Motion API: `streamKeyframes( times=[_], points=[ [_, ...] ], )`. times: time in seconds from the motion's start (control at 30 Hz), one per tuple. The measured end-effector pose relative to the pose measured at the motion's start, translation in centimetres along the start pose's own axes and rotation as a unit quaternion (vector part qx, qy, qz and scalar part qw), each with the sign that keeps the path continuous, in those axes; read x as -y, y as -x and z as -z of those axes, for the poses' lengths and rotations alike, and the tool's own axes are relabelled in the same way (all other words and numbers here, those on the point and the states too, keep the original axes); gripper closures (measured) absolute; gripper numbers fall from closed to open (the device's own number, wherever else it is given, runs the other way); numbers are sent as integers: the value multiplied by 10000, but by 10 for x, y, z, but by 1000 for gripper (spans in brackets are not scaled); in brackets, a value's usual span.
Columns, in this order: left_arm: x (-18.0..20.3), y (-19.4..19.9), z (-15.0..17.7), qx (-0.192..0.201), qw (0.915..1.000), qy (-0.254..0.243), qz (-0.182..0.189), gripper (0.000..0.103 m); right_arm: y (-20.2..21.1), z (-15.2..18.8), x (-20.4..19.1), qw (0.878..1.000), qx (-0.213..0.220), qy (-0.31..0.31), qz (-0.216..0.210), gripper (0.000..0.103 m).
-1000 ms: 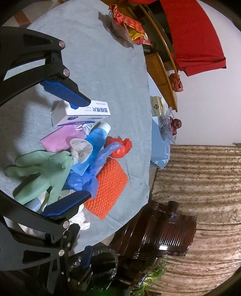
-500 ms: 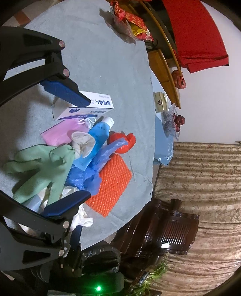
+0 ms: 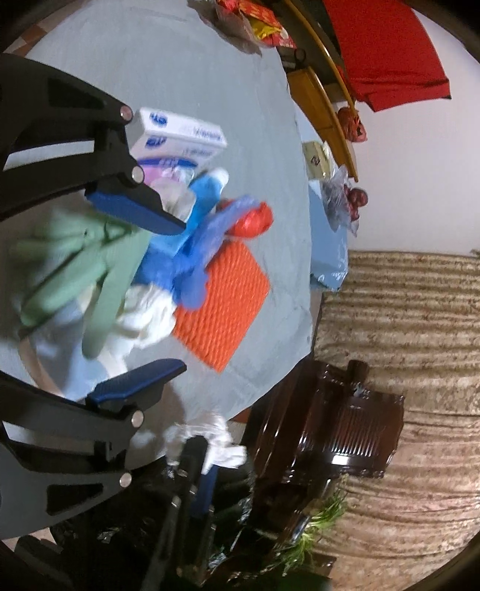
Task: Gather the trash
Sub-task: 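Grasp the white tissues with the right tool while the left tool grasps tissue, then move both tools over the bin and release the tissues inside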
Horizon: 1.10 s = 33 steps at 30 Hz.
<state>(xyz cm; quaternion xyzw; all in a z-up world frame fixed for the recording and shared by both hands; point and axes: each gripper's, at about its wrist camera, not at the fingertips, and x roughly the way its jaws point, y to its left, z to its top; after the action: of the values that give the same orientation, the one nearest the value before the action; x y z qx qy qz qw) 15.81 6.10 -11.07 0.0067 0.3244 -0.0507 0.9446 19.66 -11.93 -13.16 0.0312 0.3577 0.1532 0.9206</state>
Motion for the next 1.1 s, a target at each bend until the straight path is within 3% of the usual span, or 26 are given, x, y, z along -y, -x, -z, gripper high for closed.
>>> streamKeyframes(
  times=[0.3,0.37,0.4,0.5,0.63,1.1],
  points=[
    [19,-34,11,-401,9988,-112,-250,47,1,6,12,10000,-11,-35,37,67],
    [20,-41,13,-540,9979,-177,-324,54,0,7,14,10000,-21,-72,29,67],
    [21,-42,15,-587,9976,-177,-306,62,0,8,15,10000,-19,-87,31,67],
    [20,-44,19,-628,9974,-162,-310,71,1,8,17,9999,-14,-102,47,67],
    [21,-36,19,-467,9984,-180,-264,77,3,9,17,9999,7,-110,60,67],
    [33,14,-26,451,9989,-68,107,79,48,-4,25,9978,583,-198,232,67]
  ],
)
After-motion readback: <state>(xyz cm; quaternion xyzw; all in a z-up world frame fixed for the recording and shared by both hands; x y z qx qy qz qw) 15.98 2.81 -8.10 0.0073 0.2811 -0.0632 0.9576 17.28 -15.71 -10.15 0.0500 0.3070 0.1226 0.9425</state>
